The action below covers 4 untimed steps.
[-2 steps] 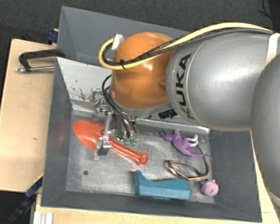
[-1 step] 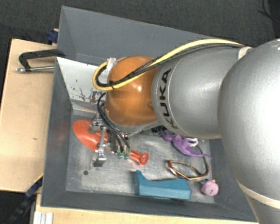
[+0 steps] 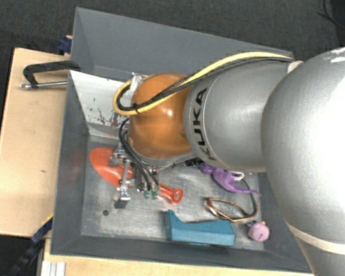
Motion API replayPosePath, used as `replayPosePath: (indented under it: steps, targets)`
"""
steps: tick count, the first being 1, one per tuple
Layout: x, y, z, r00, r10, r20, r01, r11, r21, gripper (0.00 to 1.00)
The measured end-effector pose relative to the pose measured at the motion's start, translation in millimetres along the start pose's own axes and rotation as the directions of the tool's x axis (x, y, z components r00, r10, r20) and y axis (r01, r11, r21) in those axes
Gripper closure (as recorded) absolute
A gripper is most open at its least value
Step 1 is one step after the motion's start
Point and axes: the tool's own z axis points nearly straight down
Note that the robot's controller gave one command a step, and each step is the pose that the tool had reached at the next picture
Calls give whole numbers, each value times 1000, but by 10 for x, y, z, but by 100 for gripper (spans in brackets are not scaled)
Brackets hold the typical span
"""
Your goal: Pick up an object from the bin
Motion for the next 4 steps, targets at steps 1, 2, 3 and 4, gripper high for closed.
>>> replayPosePath:
  steps: [1, 2, 3, 4]
  targets:
    - [-125, -396, -298, 998, 68, -6, -68, 998, 1, 0]
    - [-257, -290, -400, 1000, -12, 20, 12, 1000, -1, 0]
    - [-442, -477, 205, 978, -206, 7, 206, 978, -2, 0]
    - [-488, -849, 342, 978, -210, 13, 210, 978, -4, 0]
